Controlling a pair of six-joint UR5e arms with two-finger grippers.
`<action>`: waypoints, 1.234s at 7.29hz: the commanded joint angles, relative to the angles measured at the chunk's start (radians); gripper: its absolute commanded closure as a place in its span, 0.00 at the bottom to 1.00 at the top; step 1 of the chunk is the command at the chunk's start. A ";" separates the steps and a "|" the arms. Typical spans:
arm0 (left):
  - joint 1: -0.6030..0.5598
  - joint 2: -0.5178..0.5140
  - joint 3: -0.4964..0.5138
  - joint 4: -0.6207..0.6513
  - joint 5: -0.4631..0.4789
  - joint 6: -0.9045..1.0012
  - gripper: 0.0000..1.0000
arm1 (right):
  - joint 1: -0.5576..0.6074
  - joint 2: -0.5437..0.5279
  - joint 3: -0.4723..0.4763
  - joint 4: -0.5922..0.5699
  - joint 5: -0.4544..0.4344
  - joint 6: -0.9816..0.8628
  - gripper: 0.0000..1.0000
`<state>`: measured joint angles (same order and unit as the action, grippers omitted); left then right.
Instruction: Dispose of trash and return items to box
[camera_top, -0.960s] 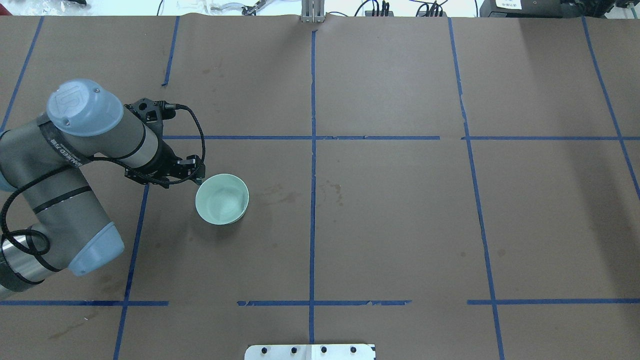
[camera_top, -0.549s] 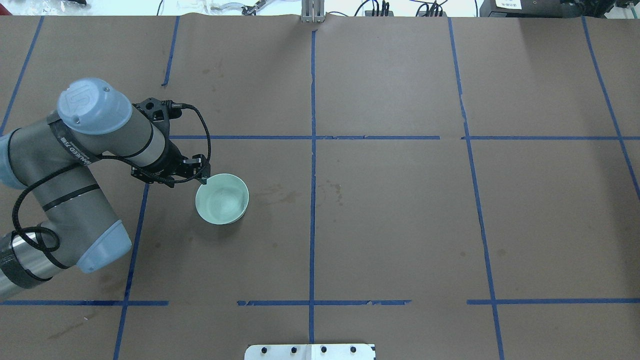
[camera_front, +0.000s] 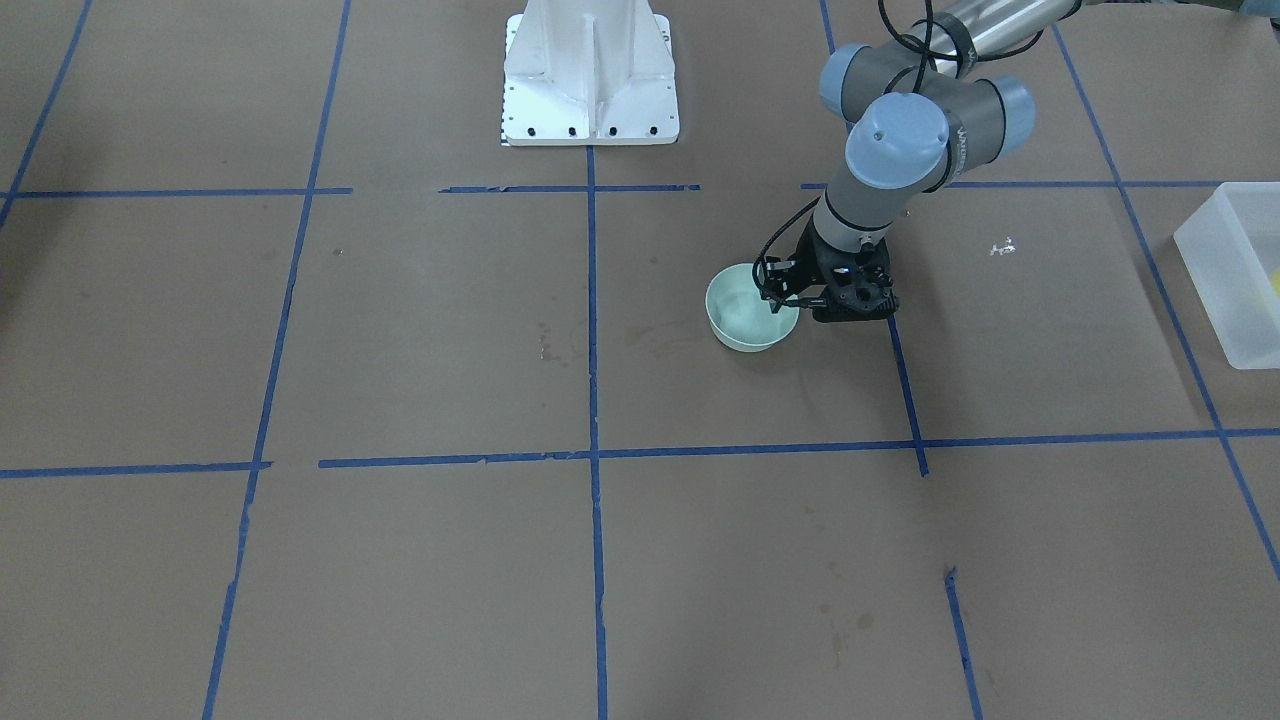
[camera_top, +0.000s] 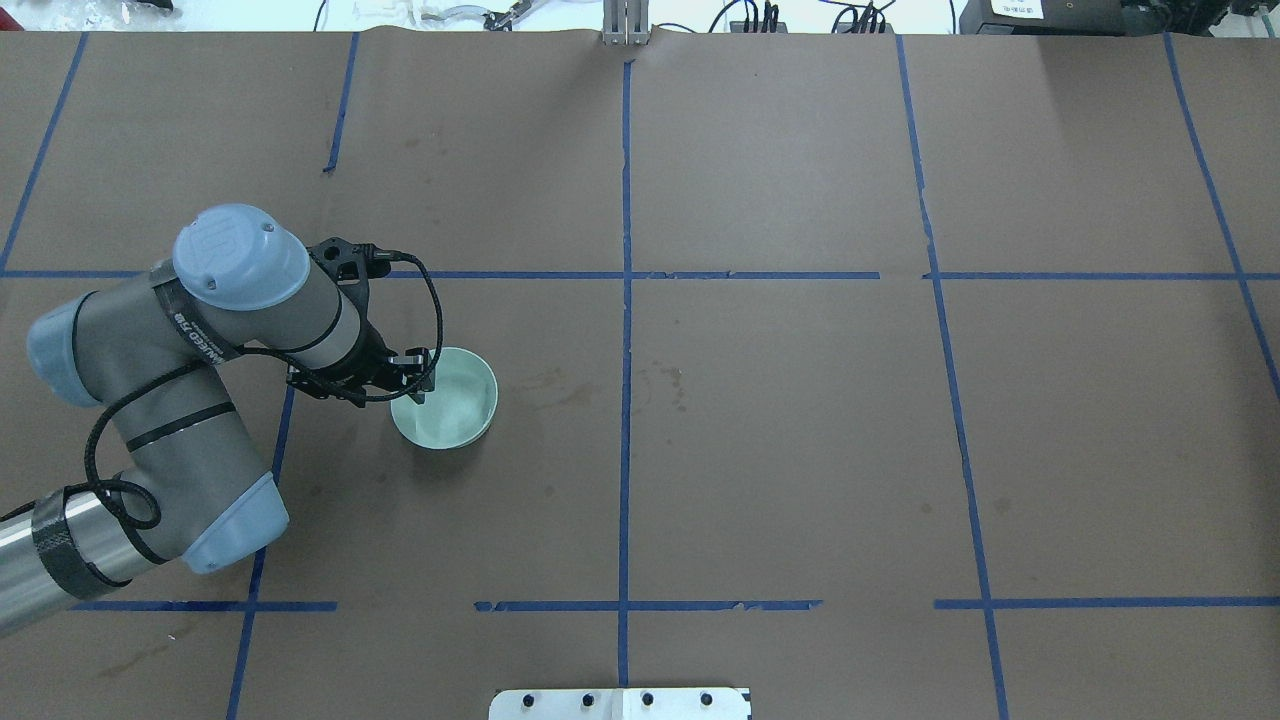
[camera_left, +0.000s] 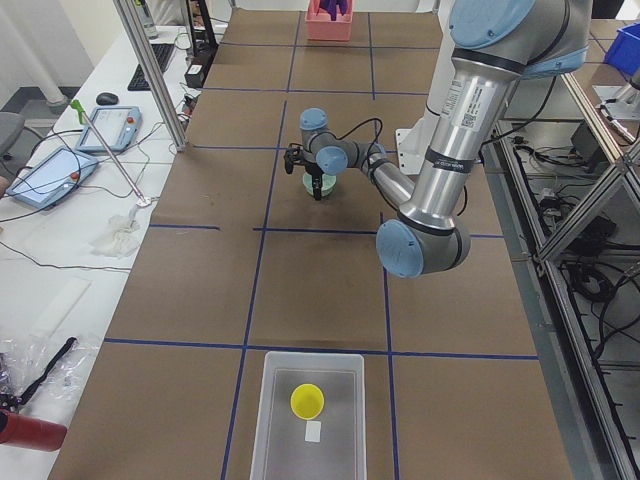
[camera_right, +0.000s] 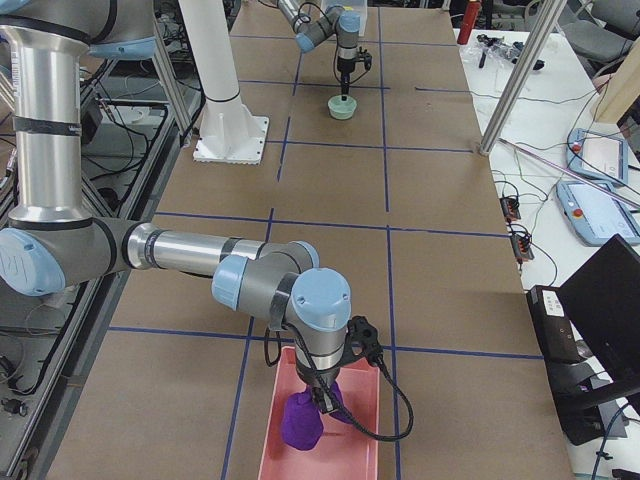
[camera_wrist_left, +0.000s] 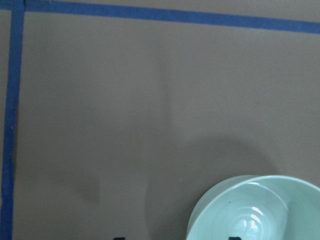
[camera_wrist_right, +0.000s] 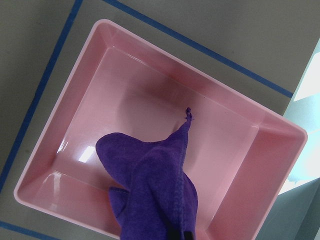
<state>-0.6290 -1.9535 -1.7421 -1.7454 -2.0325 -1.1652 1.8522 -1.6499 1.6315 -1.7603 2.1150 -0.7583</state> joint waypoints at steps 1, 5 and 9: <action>0.012 -0.002 0.001 0.000 0.000 -0.001 0.58 | -0.022 -0.002 -0.024 0.011 -0.001 0.002 0.38; 0.012 -0.002 0.001 0.000 0.003 0.002 1.00 | -0.030 -0.002 -0.079 0.065 0.011 0.010 0.00; -0.024 0.013 -0.083 0.012 0.001 0.013 1.00 | -0.037 -0.005 0.075 0.061 0.148 0.213 0.00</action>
<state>-0.6290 -1.9498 -1.7865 -1.7372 -2.0297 -1.1595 1.8204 -1.6520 1.6271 -1.6947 2.2327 -0.6535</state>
